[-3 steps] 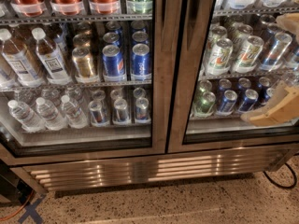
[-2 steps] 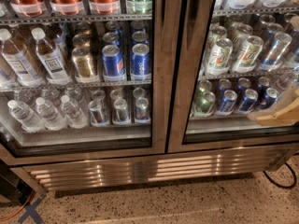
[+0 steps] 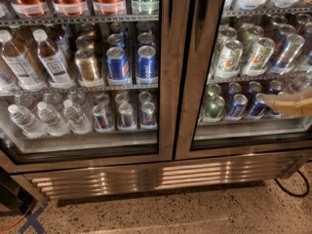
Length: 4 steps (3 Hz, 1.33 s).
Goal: Open right fridge door
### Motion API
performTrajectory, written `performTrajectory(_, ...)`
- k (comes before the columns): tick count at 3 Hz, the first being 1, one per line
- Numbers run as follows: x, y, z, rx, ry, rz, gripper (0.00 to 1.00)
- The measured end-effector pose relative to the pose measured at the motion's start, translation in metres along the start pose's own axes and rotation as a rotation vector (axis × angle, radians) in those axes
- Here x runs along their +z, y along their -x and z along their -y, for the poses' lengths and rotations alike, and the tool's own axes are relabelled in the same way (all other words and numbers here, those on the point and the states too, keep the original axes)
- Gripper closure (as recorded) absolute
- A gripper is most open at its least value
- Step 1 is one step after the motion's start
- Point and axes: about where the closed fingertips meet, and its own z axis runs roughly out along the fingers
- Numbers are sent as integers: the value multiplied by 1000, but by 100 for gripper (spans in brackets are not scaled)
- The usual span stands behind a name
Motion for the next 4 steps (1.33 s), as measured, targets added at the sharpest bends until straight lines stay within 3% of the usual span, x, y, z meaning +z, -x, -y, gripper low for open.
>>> performTrajectory(1, -7, 31, 4, 35, 40, 62, 0)
performTrajectory(2, -7, 34, 2, 52, 47, 61, 0)
performTrajectory(3, -3, 27, 4, 61, 28, 89, 0)
performTrajectory(4, 1, -6, 13, 123, -27, 138, 0)
